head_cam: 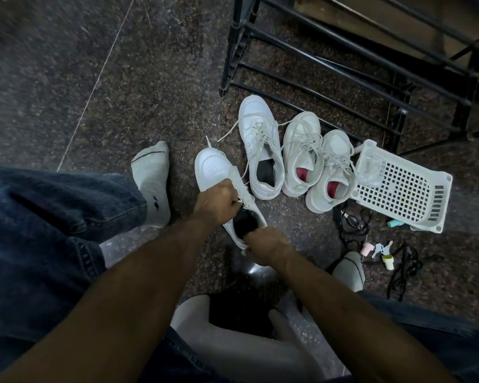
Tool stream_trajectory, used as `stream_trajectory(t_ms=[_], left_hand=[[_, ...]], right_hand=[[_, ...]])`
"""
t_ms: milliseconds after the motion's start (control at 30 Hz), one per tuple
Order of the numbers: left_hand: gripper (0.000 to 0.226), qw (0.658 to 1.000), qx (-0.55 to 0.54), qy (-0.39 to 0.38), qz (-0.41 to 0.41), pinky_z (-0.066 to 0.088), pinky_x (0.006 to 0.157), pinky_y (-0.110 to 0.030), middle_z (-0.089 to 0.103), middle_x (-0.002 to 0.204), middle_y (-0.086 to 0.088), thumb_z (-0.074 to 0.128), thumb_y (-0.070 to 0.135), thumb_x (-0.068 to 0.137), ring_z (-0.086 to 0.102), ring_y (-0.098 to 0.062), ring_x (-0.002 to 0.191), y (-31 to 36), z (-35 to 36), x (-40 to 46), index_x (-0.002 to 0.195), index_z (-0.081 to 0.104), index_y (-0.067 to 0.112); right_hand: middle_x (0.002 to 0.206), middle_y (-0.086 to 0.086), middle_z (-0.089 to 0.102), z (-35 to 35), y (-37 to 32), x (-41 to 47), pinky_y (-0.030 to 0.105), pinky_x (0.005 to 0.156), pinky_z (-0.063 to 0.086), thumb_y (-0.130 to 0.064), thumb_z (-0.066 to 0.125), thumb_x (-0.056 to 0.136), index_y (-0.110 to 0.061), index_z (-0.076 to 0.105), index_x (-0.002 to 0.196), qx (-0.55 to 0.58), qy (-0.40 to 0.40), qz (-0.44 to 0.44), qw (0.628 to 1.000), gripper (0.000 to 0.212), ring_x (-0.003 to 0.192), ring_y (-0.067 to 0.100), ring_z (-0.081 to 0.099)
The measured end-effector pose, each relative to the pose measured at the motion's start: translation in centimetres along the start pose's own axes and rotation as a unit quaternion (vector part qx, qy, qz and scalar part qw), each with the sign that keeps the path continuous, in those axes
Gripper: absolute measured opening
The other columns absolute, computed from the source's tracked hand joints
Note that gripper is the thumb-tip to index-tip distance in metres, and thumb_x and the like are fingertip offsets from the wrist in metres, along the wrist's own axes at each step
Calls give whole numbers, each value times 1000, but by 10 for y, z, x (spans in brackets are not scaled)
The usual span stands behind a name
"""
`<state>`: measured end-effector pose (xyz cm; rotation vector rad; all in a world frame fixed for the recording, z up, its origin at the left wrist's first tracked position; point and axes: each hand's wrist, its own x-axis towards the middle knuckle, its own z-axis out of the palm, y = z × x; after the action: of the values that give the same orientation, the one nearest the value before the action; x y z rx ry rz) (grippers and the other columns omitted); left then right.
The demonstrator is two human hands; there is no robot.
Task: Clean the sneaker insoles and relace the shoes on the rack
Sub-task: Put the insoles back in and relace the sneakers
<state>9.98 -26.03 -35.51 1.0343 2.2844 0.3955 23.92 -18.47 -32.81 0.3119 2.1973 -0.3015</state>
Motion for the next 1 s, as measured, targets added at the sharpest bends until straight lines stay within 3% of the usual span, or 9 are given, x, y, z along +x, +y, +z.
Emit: stream_trajectory(t_ms=[167,333,467,567,633,733,867,933,1000], left_hand=[[16,994,-83,63,17,47,72,-34,51,103,1,69,12,72,57,-23,91,-6,16,-33,88,64,14],[40,942,-271,84,-180,48,79,-36,44,109,-4,73,6,70,55,-25,91,0,13,-46,103,51,14],[43,913,-302,7,-274,41,74,-27,58,97,-4,74,15,77,57,-24,92,6,8,-45,115,52,17],[22,873,-374,35,-311,45,70,-27,66,94,-11,76,4,73,62,-23,84,6,9,-41,91,65,13],[17,835,-440,52,-327,47,65,-29,68,87,-14,74,-1,73,62,-24,76,4,7,-41,72,65,13],[18,774,-527,74,-345,48,66,-32,68,85,-13,68,-2,78,62,-26,76,4,1,-42,69,61,13],[17,691,-629,115,-337,47,56,-24,58,67,-4,57,-3,85,56,-16,53,13,-22,-38,78,56,13],[16,677,-645,155,-319,47,48,-22,52,63,-5,55,-2,87,48,-12,40,16,-36,-30,80,58,13],[16,678,-639,194,-307,43,42,-21,49,60,-4,57,0,87,41,-12,41,17,-48,-24,81,61,13]], right_hand=[[121,14,63,13,-20,-16,38,89,46,-38,57,92,-16,60,119,56,4,-41,998,35,111,34,60],[117,2,67,7,-14,-27,31,90,44,-38,58,88,-29,68,111,195,50,-57,978,26,109,26,61],[100,-1,72,-1,1,-18,35,82,53,-28,57,83,-31,69,97,372,191,72,905,18,94,24,67],[123,2,61,-8,4,-14,35,93,48,-27,62,86,-28,59,122,348,173,69,919,36,110,27,59],[130,4,53,-9,-1,-9,35,96,46,-25,64,86,-22,55,127,324,144,50,934,42,115,28,54],[123,3,56,-3,-11,0,41,90,51,-25,63,84,-23,59,117,293,155,72,941,33,107,29,60],[106,5,66,0,-12,-1,37,80,54,-14,62,83,-19,66,100,271,179,118,938,19,94,28,65],[98,4,69,-1,-7,-3,38,80,55,-10,60,78,-23,65,85,302,154,120,933,16,92,27,66],[94,0,69,-3,1,-6,38,82,55,-12,59,74,-28,62,73,342,133,107,924,16,91,25,66]])
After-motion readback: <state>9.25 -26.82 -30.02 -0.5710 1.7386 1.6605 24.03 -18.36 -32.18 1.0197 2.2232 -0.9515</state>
